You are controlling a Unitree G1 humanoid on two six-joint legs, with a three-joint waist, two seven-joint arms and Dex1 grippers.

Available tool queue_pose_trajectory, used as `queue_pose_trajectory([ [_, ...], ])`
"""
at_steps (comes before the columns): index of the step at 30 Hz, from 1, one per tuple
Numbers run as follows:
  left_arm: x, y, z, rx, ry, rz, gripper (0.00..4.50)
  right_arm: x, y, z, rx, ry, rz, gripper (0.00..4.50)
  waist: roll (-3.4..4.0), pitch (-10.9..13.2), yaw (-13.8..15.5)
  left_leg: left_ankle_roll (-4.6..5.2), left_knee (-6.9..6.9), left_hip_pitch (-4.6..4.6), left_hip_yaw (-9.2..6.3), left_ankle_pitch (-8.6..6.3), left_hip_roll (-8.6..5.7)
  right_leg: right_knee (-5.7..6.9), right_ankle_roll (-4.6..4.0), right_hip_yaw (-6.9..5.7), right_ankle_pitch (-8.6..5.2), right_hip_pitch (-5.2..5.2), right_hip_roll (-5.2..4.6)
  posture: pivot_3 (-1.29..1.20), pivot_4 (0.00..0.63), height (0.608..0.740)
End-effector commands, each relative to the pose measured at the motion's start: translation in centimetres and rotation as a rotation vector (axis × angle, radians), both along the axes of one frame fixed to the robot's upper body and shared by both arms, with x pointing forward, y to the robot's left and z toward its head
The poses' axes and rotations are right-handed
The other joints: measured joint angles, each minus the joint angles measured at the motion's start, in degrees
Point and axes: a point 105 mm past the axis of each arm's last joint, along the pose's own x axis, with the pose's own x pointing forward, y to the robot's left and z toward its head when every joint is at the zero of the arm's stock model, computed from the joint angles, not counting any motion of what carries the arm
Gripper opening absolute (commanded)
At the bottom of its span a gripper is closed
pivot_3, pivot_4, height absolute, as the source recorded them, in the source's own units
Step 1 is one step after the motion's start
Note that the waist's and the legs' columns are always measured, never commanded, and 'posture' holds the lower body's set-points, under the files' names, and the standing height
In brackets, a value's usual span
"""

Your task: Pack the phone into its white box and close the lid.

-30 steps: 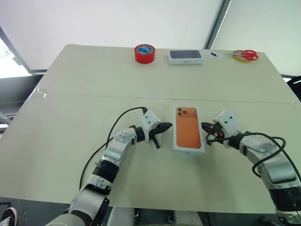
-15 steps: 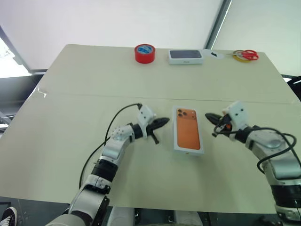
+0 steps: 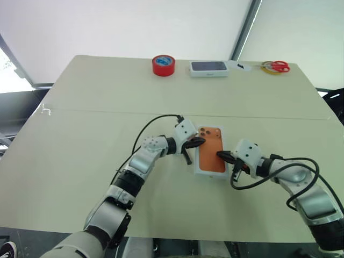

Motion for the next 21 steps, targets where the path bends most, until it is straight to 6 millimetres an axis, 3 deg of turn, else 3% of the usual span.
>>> queue_pose_trajectory([
  [1, -0.2, 1.9, -0.5, -0.052, 0.087, 0.028, 0.88, -0.3, 0.2, 0.1, 0.145, 0.112, -0.001, 0.96, 0.0, 0.0, 0.1, -0.03, 0.0, -0.01, -0.01, 0.01, 0.0, 0.0, 0.0, 0.0, 0.0, -0.01, -0.03, 0.0, 0.15, 0.73],
  [2, -0.2, 2.1, 0.1, -0.075, 0.08, 0.022, 1.28, -0.1, 0.2, 0.5, 0.151, 0.096, -0.005, 1.36, 0.0, 0.0, 0.1, -0.05, 0.0, -0.04, -0.02, 0.03, 0.0, 0.0, -0.01, -0.01, 0.0, -0.04, -0.06, 0.0, 0.15, 0.73],
  [3, 0.1, 3.9, 1.8, -0.103, 0.017, 0.049, 1.32, 0.4, 0.0, 2.2, 0.188, 0.043, 0.018, 1.42, 0.02, 0.0, 0.0, -0.06, -0.01, -0.04, -0.02, 0.03, 0.0, 0.0, -0.01, -0.01, 0.0, -0.04, -0.06, 0.0, 0.15, 0.73],
  [4, 0.2, 5.6, 3.2, -0.112, -0.043, 0.07, 1.82, 0.6, -0.3, 3.4, 0.215, 0.014, 0.046, 1.88, 0.03, 0.0, 0.1, -0.22, -0.02, -0.09, -0.02, 0.12, -0.01, 0.0, -0.01, 0.0, 0.0, -0.11, -0.09, 0.0, 0.15, 0.73],
  [5, 0.2, 6.7, 4.0, -0.112, -0.084, 0.083, 1.98, 0.6, -0.4, 4.2, 0.235, -0.003, 0.069, 2.1, 0.06, 0.1, -0.3, -0.24, -0.03, -0.12, -0.01, 0.13, -0.03, -0.01, -0.01, 0.0, 0.0, -0.15, -0.12, 0.0, 0.15, 0.73],
  [8, -0.8, 10.6, 4.8, -0.026, -0.128, 0.119, 3.22, -0.8, -2.0, 4.8, 0.226, 0.048, 0.146, 3.43, 0.4, 0.4, -0.5, -0.28, -0.1, -0.3, 0.02, 0.16, -0.04, -0.01, -0.02, 0.01, 0.0, -0.37, -0.15, 0.0, 0.15, 0.73],
  [10, -1.8, 13.0, 5.8, -0.028, -0.132, 0.139, 3.23, -0.8, -3.3, 5.4, 0.19, 0.03, 0.162, 4.4, 0.44, 0.4, -0.5, -0.28, -0.19, -0.28, 0.03, 0.16, -0.05, -0.07, -0.02, 0.0, 0.0, -0.35, -0.16, 0.0, 0.15, 0.73],
  [12, -2.8, 15.6, 6.2, -0.008, -0.14, 0.176, 3.23, -0.4, -4.6, 6.0, 0.176, 0.008, 0.157, 4.4, 0.43, 0.4, -0.6, -0.27, -0.21, -0.23, 0.03, 0.15, -0.09, -0.14, -0.02, -0.01, 0.0, -0.27, -0.21, 0.0, 0.15, 0.73],
  [17, -5.7, 20.9, 4.3, 0.064, -0.063, 0.274, 3.23, 0.0, -6.1, 5.9, 0.131, -0.03, 0.161, 4.4, 0.5, 0.5, -1.3, -0.26, -0.24, -0.2, 0.03, 0.14, -0.14, -0.13, -0.03, 0.0, 0.0, -0.26, -0.31, 0.0, 0.15, 0.73],
  [21, -7.5, 23.2, 3.3, 0.102, -0.024, 0.341, 3.23, 0.0, -6.6, 5.5, 0.095, -0.029, 0.175, 4.4, 0.53, 0.5, -1.3, -0.28, -0.5, -0.18, 0.05, 0.16, -0.19, -0.21, -0.04, 0.0, 0.0, -0.35, -0.35, 0.0, 0.15, 0.73],
])
